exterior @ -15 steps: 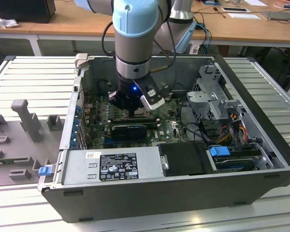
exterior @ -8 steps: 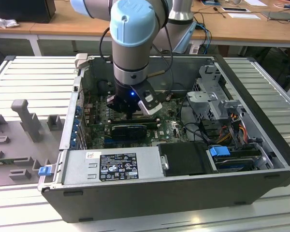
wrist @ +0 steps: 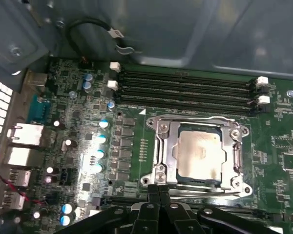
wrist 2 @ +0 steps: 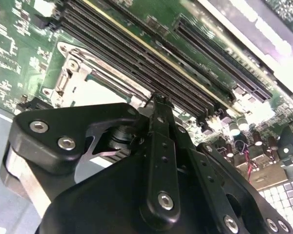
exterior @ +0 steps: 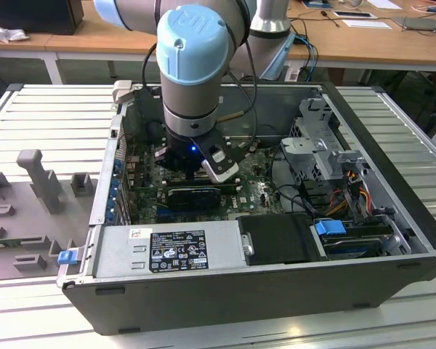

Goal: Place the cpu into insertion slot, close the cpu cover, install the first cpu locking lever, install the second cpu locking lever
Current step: 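Install the second cpu locking lever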

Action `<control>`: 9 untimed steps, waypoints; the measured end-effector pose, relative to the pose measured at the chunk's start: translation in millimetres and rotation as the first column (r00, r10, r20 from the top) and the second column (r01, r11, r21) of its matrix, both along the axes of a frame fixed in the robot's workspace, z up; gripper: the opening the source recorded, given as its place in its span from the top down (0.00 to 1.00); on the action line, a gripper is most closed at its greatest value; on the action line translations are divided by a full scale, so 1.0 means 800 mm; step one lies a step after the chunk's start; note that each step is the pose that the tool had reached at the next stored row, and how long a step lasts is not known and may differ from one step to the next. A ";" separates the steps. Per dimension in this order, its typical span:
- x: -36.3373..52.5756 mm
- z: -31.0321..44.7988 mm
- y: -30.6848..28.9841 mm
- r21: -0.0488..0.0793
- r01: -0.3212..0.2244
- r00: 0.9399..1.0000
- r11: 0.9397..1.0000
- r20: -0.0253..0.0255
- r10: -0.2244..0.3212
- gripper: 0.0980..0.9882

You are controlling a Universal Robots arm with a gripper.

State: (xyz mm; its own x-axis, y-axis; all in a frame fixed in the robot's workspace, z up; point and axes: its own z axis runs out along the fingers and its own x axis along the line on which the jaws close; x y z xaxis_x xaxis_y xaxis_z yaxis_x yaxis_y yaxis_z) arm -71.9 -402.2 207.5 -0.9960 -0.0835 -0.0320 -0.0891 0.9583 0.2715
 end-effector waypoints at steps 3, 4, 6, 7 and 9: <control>-0.005 -0.0035 -0.0014 0.013 -0.001 1.000 1.000 0.000 0.001 0.99; -0.005 -0.0067 -0.0018 0.017 -0.001 1.000 1.000 0.000 0.001 0.99; -0.005 -0.0105 -0.0022 0.039 -0.003 1.000 0.999 0.000 0.003 0.99; -0.006 -0.0120 -0.0024 0.048 -0.004 1.000 0.999 0.000 0.004 0.99; -0.006 -0.0131 -0.0025 0.064 -0.006 1.000 0.998 0.000 0.006 0.99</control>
State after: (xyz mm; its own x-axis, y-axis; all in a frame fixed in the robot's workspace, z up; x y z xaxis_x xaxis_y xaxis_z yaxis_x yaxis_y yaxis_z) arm -76.5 -404.2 197.1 -0.9955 -0.0875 -0.0376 -0.0951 0.9383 0.3325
